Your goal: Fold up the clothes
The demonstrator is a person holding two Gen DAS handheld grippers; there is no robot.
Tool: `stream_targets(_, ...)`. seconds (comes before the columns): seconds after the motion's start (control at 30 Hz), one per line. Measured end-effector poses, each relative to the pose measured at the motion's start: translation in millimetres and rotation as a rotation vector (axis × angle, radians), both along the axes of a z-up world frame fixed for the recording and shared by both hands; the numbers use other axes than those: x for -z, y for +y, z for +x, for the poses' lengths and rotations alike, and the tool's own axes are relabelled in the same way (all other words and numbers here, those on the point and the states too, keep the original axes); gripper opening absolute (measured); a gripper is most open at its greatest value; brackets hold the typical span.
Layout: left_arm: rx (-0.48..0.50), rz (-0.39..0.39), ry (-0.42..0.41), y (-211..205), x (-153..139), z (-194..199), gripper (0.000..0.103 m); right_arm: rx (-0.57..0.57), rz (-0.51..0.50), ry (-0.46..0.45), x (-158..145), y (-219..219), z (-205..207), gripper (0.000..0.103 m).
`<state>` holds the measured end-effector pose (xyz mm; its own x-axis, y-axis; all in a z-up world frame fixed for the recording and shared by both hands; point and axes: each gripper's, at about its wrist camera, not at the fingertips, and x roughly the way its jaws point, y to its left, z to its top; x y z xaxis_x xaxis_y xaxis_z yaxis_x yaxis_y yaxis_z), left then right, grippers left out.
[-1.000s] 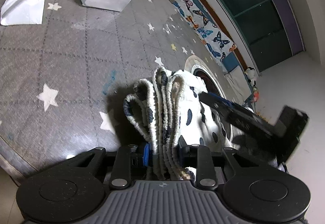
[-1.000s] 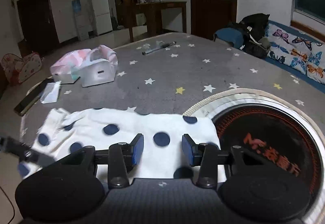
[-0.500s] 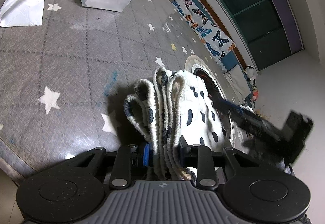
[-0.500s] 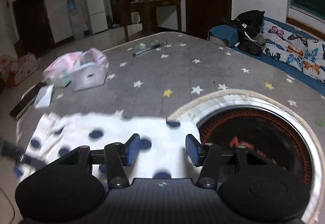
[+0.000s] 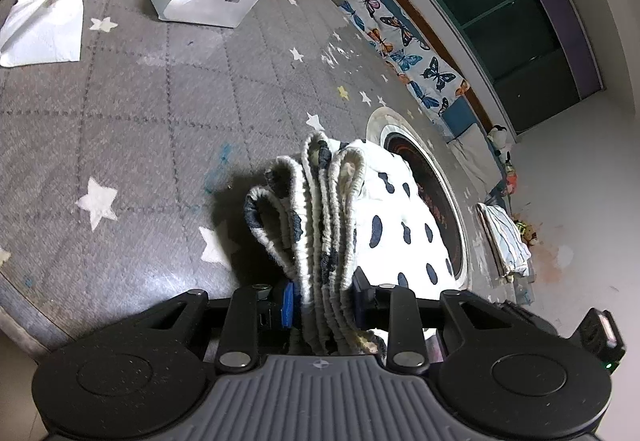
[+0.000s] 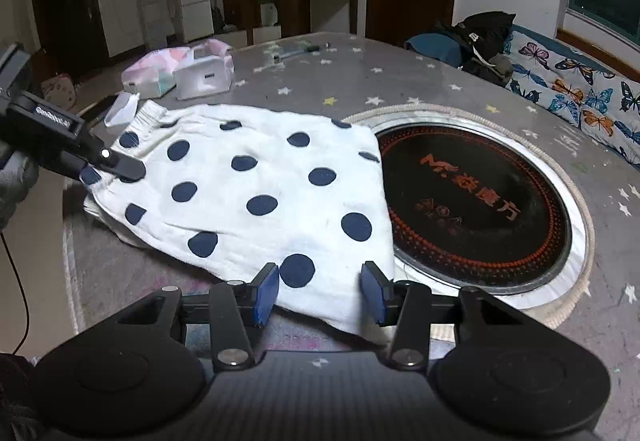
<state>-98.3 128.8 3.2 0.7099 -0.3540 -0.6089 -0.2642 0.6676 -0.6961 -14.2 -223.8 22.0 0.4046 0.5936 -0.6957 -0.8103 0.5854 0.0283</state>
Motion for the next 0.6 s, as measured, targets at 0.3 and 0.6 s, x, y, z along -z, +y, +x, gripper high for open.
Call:
stream_targets(0.3,0.001,0.015,0.003,0,-1,1,0.031,0.125,0.118,0.090,4,12,45,0.052)
stream_targets(0.6,0.011,0.034,0.009,-1,-3,2,0.031,0.187,0.182,0.222,25,12,61,0.050)
